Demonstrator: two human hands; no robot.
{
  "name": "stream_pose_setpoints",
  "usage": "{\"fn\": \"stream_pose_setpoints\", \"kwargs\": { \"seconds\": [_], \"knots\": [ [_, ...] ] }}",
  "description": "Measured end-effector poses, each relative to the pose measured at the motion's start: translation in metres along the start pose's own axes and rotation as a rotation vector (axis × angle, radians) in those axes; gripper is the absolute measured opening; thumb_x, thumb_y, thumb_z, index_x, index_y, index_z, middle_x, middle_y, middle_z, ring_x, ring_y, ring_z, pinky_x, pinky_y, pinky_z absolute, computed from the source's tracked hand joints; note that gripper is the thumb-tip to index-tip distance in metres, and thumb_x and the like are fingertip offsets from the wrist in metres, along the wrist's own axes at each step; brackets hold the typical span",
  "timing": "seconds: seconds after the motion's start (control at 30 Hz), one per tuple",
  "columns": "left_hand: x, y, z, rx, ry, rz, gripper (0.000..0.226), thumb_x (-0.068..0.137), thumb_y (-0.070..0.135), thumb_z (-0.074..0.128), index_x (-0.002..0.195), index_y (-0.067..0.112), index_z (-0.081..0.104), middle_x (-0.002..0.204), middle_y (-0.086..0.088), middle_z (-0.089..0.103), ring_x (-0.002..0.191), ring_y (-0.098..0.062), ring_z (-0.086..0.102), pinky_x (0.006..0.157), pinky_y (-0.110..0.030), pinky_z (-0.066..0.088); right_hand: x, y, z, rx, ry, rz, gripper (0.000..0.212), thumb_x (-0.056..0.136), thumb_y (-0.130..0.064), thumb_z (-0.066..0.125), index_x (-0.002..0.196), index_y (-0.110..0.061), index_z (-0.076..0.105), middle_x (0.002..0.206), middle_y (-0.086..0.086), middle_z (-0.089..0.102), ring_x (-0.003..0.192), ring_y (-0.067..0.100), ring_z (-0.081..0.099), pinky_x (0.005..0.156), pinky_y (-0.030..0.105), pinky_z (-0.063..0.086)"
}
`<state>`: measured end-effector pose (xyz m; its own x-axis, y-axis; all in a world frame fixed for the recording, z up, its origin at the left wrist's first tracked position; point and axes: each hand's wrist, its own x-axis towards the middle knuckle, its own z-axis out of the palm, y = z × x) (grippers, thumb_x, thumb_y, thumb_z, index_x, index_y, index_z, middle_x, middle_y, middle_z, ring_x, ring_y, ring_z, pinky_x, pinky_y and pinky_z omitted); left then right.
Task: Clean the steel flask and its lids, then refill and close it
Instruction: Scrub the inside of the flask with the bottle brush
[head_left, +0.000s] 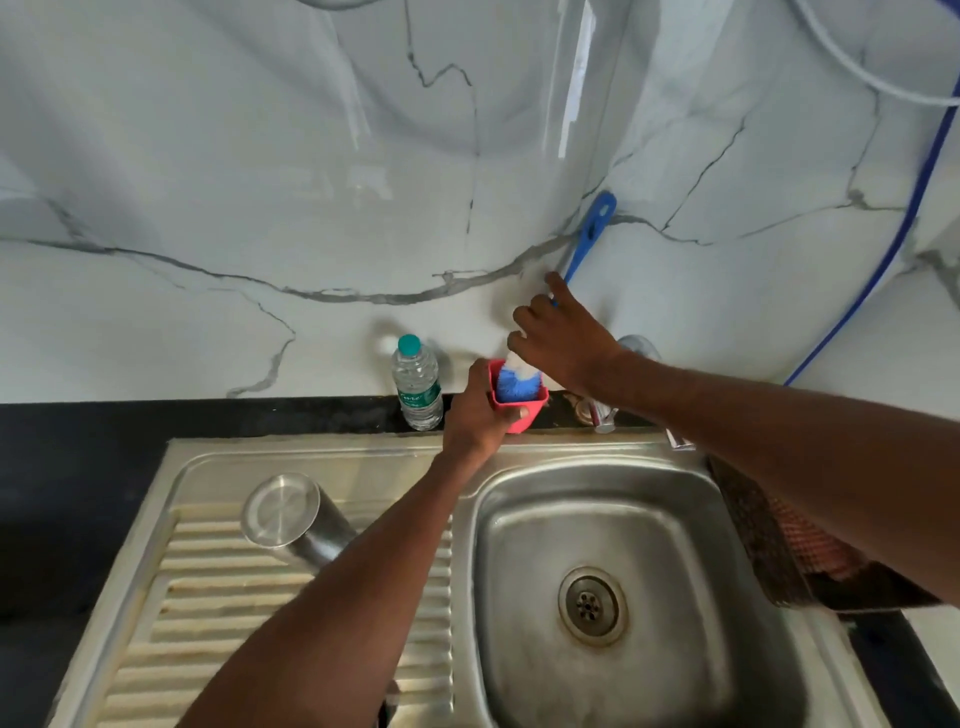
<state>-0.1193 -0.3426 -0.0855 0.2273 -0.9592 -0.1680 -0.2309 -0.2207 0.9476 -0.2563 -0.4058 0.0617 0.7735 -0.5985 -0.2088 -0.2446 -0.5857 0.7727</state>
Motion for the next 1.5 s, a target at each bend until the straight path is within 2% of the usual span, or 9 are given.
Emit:
{"fn": "stream_pose_setpoints", "kwargs": {
  "seconds": [0.13, 0.33, 0.47, 0.63, 0.9, 1.03, 1.23, 1.33, 1.5],
  "knots": [
    [-0.002, 0.000, 0.000, -0.012, 0.019, 0.017, 0.070, 0.063, 0.041, 0.085, 0.119, 0.065, 0.051, 0.115, 0.013, 0.070, 0.096, -0.021, 0.076, 0.066, -0.049, 0.066, 0.005, 0.011, -0.014, 0.131, -0.046, -0.057, 0.023, 0.094, -0.016, 0.062, 0.114, -0.022, 0.071, 0.111, 0.001, 0.066, 0.108, 0.027, 0.062, 0.102, 0.042, 0.042],
    [-0.003, 0.000, 0.004, 0.103, 0.023, 0.021, 0.075, 0.067, 0.052, 0.078, 0.133, 0.050, 0.041, 0.116, 0.009, 0.068, 0.091, -0.023, 0.076, 0.066, -0.049, 0.066, -0.007, 0.036, -0.042, 0.294, -0.169, 0.135, 0.026, 0.096, -0.034, 0.065, 0.117, -0.020, 0.065, 0.118, 0.003, 0.066, 0.113, 0.027, 0.062, 0.106, 0.042, 0.037],
    [0.000, -0.003, 0.003, 0.095, 0.046, -0.033, 0.067, 0.076, 0.033, 0.087, 0.122, 0.034, 0.040, 0.111, 0.003, 0.066, 0.089, -0.025, 0.075, 0.061, -0.049, 0.066, -0.026, 0.042, -0.055, 0.427, -0.175, 0.258, 0.023, 0.096, -0.030, 0.065, 0.114, -0.017, 0.062, 0.105, 0.004, 0.061, 0.106, 0.028, 0.065, 0.100, 0.041, 0.040],
    [0.003, -0.011, 0.002, 0.103, 0.037, -0.042, 0.066, 0.079, 0.031, 0.086, 0.121, 0.035, 0.036, 0.114, -0.006, 0.073, 0.085, -0.028, 0.077, 0.067, -0.050, 0.066, -0.050, 0.050, -0.063, 0.552, -0.162, 0.470, 0.013, 0.093, -0.025, 0.063, 0.094, -0.020, 0.052, 0.073, -0.001, 0.033, 0.080, 0.026, 0.051, 0.077, 0.036, 0.037],
    [-0.002, -0.012, 0.001, 0.137, 0.029, -0.067, 0.057, 0.085, 0.014, 0.077, 0.129, 0.026, 0.044, 0.105, -0.006, 0.075, 0.088, -0.026, 0.076, 0.079, -0.048, 0.065, -0.081, 0.043, -0.062, 0.653, -0.144, 0.596, 0.017, 0.094, -0.031, 0.062, 0.093, -0.017, 0.051, 0.077, 0.001, 0.041, 0.077, 0.025, 0.052, 0.070, 0.036, 0.039],
    [-0.002, -0.017, 0.000, 0.077, 0.002, -0.094, 0.082, 0.066, 0.028, 0.077, 0.140, 0.021, 0.043, 0.112, -0.006, 0.075, 0.095, -0.026, 0.075, 0.082, -0.049, 0.065, -0.088, 0.036, -0.060, 0.688, -0.143, 0.640, 0.021, 0.096, -0.033, 0.060, 0.105, -0.014, 0.062, 0.087, 0.004, 0.049, 0.083, 0.027, 0.059, 0.073, 0.038, 0.041],
    [0.001, -0.026, 0.001, 0.033, -0.005, -0.120, 0.073, 0.058, 0.035, 0.078, 0.125, 0.020, 0.055, 0.104, -0.003, 0.078, 0.091, -0.020, 0.077, 0.077, -0.045, 0.067, -0.094, 0.030, -0.062, 0.704, -0.129, 0.744, 0.020, 0.096, -0.034, 0.061, 0.106, -0.017, 0.064, 0.087, 0.004, 0.051, 0.079, 0.026, 0.054, 0.070, 0.037, 0.040],
    [-0.007, -0.017, 0.005, 0.109, 0.009, -0.101, 0.070, 0.061, 0.036, 0.062, 0.125, 0.007, 0.061, 0.102, -0.013, 0.076, 0.087, -0.027, 0.075, 0.063, -0.039, 0.060, -0.094, 0.018, -0.063, 0.727, -0.158, 0.758, 0.020, 0.096, -0.033, 0.064, 0.110, -0.019, 0.066, 0.086, 0.002, 0.050, 0.085, 0.027, 0.062, 0.070, 0.035, 0.039],
    [-0.020, -0.006, 0.005, 0.096, 0.031, -0.128, 0.050, 0.082, 0.010, 0.066, 0.130, 0.006, 0.057, 0.113, -0.015, 0.072, 0.100, -0.030, 0.069, 0.076, -0.036, 0.052, -0.099, 0.003, -0.060, 0.744, -0.132, 0.795, 0.020, 0.096, -0.033, 0.067, 0.110, -0.019, 0.069, 0.083, 0.000, 0.051, 0.075, 0.023, 0.056, 0.067, 0.033, 0.040]
  ]
}}
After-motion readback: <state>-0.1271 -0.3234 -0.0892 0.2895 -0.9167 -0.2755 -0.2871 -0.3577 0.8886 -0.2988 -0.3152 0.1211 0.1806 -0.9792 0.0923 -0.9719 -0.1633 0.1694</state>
